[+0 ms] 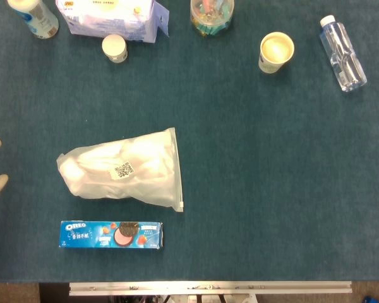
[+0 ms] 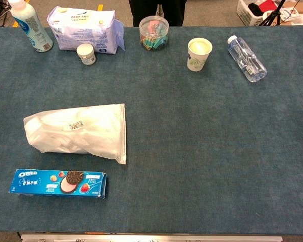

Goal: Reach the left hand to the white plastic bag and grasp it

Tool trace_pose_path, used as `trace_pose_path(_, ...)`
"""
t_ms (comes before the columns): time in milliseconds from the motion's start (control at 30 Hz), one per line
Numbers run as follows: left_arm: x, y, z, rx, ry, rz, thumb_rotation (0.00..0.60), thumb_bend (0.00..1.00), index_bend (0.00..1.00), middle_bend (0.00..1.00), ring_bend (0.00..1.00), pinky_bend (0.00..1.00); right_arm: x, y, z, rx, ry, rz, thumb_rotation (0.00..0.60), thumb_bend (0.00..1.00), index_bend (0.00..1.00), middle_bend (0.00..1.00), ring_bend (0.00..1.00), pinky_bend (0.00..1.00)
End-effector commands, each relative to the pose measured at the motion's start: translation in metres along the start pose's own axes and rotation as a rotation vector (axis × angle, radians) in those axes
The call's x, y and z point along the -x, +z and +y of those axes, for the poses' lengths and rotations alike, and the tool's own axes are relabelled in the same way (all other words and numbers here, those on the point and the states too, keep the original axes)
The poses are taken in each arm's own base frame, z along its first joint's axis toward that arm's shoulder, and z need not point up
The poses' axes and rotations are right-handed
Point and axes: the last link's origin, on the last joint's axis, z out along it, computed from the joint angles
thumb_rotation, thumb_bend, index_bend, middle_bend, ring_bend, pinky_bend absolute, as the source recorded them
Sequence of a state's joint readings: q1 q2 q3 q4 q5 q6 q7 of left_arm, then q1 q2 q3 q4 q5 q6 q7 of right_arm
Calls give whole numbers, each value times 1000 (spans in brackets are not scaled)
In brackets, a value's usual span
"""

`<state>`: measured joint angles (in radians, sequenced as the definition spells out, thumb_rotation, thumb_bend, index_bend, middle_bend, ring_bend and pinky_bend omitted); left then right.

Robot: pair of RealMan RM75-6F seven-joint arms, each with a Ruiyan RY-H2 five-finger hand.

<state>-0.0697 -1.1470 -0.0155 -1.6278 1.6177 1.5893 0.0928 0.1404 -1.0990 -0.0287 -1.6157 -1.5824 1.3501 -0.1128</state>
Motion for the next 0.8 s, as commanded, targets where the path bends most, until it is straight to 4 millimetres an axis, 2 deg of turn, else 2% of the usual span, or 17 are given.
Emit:
trace_pose_path(33, 1, 0, 0, 0, 0, -7, 600, 24, 422, 340, 206, 299, -1, -1, 0, -1, 1, 6, 600, 83, 411, 336, 164, 287)
trace_pose_path(433, 6, 1, -4, -6, -10, -43, 600, 24, 422, 329, 206, 327, -4, -2, 0, 3, 3, 26, 600, 82, 411, 336, 163, 287)
trace_pose_path(600, 6, -1, 2, 21, -30, -61, 600, 23, 421, 311, 206, 337, -6, -4, -2, -6, 1, 39, 600, 83, 411, 337, 163, 287)
trace_pose_path(700, 3, 4, 13, 57, -57, -68, 600, 34, 438, 300, 227, 471, -5, -4, -2, 1, -1, 34, 600, 83, 411, 337, 164, 287)
trace_pose_path(767, 0, 11, 24, 100, -70, -78, 600, 108, 445, 302, 323, 623, -6, -4, -3, -4, 4, 37, 600, 82, 411, 337, 164, 287)
trace_pose_path(800, 0, 15, 29, 117, -73, -89, 600, 141, 445, 307, 362, 662, -6, -4, -2, -4, 6, 40, 600, 82, 411, 337, 164, 287)
